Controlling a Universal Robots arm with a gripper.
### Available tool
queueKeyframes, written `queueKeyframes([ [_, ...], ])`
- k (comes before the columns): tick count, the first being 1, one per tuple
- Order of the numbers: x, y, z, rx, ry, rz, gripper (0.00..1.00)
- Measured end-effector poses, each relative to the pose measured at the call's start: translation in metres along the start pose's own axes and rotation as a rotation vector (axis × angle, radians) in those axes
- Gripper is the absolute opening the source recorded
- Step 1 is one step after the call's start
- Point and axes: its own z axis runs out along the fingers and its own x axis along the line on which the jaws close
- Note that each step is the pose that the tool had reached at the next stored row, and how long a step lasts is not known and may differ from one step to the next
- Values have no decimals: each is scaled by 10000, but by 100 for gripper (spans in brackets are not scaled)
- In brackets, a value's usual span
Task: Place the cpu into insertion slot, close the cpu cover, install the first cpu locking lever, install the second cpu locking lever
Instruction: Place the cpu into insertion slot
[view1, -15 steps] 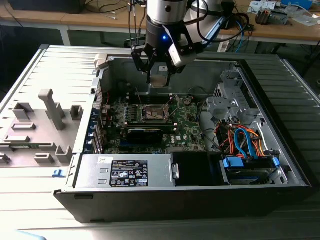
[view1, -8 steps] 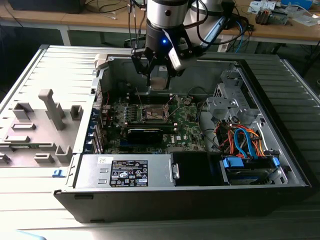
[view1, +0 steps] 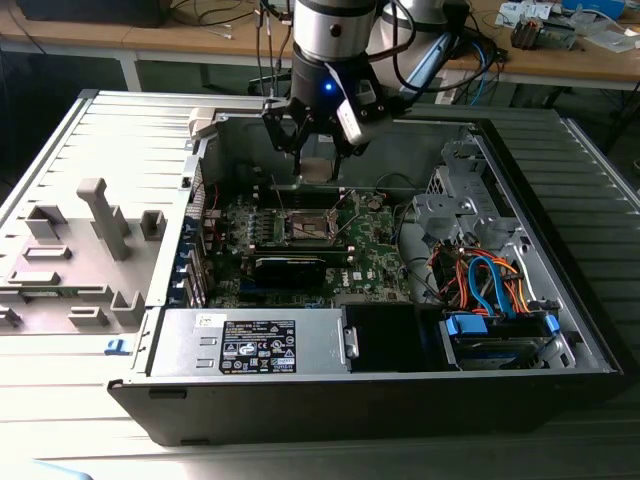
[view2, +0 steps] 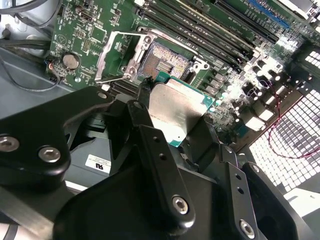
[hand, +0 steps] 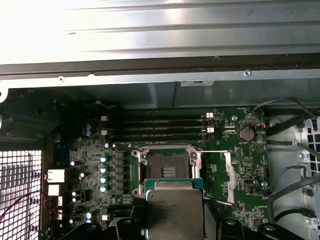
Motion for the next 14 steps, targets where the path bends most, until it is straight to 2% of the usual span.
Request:
queueKeyframes([
  [14,-1,-19,31,0,0,-1,55],
])
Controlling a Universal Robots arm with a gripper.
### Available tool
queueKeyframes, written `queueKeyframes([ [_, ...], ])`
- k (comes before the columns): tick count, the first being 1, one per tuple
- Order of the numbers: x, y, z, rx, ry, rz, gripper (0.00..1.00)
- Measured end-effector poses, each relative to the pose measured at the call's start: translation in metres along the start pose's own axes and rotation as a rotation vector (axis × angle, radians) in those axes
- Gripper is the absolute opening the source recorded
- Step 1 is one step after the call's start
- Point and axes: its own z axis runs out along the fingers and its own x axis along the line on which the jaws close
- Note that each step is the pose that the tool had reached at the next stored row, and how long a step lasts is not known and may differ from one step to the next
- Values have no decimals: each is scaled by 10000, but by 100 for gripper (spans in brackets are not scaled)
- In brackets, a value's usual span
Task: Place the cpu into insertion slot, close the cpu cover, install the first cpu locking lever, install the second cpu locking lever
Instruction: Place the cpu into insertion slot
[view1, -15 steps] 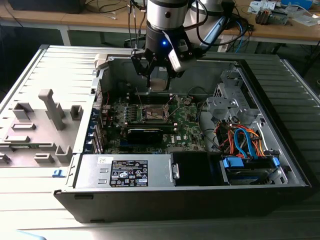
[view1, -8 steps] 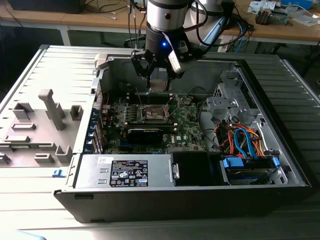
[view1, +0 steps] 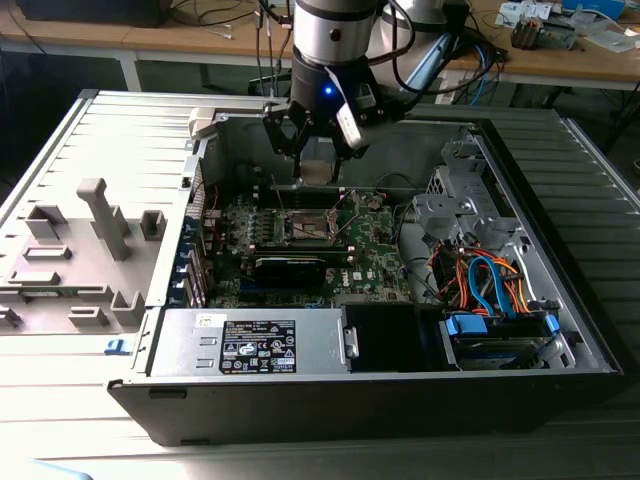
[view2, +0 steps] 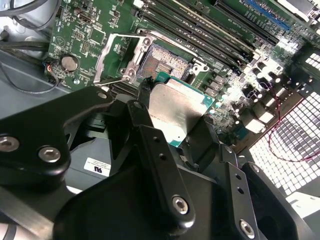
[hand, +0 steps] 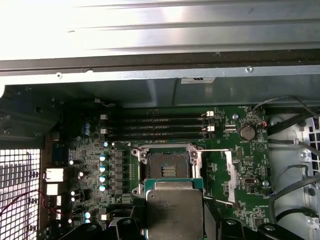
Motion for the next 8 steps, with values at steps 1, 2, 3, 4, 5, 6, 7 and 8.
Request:
queueKeyframes([
  [1,0,-1,2,0,0,0,55],
  [2,0,-2,4,0,0,0,55],
  [3,0,-4,7,0,0,0,55],
  [4,0,-4,8,0,0,0,55],
  [5,0,-6,11,0,1,0,55],
  [6,0,-9,16,0,0,1,55],
  [7,-1,-11,20,-1,0,0,55],
  [8,-1,-12,22,-1,0,-1,55],
])
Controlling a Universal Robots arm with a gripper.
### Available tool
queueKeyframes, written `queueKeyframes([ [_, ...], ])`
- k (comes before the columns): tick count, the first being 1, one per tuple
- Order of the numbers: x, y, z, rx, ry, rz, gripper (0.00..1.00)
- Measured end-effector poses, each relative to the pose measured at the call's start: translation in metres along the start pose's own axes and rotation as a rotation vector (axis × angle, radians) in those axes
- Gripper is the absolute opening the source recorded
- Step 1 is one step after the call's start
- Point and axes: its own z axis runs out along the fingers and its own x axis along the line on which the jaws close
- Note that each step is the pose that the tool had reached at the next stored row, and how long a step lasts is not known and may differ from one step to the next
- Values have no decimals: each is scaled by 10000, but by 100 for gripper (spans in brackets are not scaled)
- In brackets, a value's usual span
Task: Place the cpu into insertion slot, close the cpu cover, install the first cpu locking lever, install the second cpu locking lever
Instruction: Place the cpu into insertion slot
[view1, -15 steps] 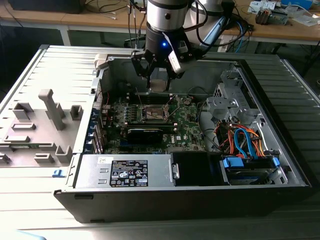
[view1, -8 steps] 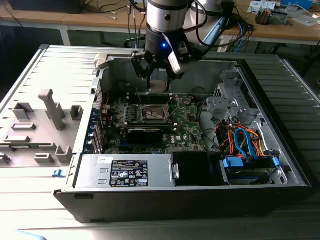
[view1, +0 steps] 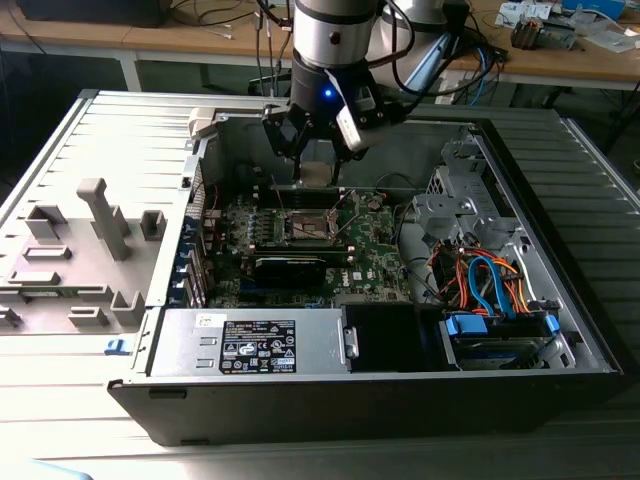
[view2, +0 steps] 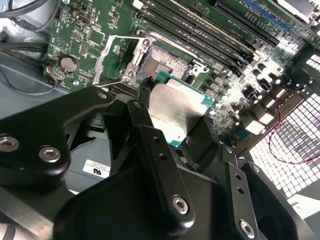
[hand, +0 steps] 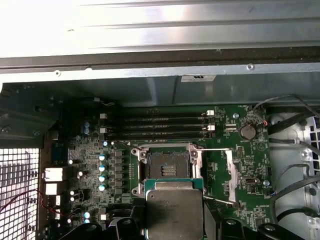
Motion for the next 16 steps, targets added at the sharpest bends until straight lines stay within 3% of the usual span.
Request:
queueKeyframes([
  [16,-1,-9,39,4,0,0,55],
])
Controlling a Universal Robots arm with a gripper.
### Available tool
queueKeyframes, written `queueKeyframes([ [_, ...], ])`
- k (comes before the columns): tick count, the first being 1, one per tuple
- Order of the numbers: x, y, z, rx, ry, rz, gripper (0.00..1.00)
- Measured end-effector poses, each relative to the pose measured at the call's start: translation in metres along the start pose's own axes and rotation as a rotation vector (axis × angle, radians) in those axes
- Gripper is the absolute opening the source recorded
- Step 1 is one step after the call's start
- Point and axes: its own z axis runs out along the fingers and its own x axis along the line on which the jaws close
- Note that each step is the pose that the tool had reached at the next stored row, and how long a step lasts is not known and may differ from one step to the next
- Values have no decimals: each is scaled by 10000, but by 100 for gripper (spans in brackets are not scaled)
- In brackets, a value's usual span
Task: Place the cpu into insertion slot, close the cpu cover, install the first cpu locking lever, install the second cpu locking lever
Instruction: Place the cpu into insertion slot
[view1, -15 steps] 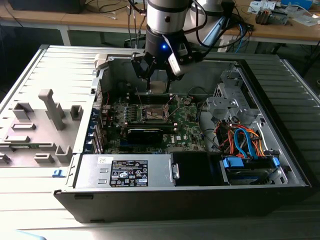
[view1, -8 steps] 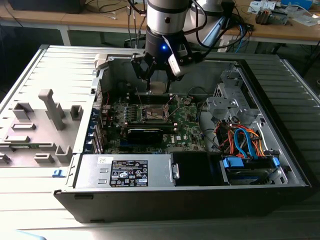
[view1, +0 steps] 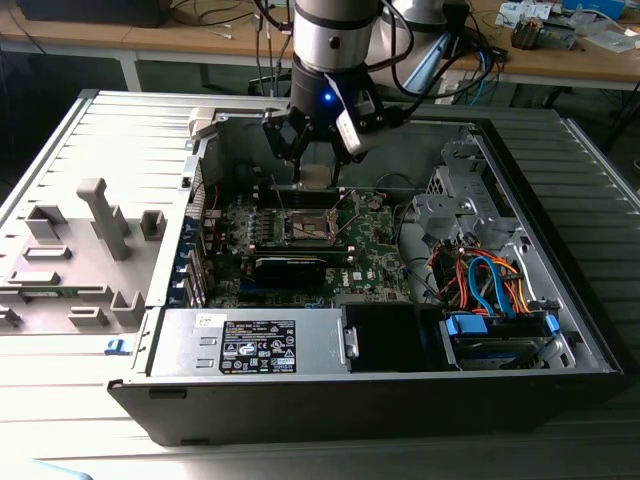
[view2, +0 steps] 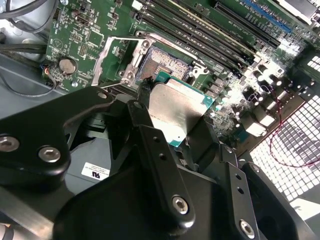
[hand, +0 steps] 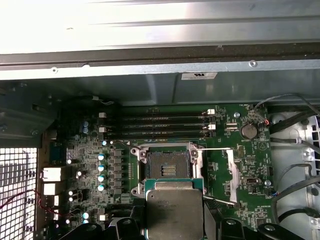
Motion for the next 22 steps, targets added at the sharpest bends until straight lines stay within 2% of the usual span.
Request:
queueKeyframes([
  [11,0,-1,6,8,0,0,55],
  [22,0,0,7,5,-16,176,55],
])
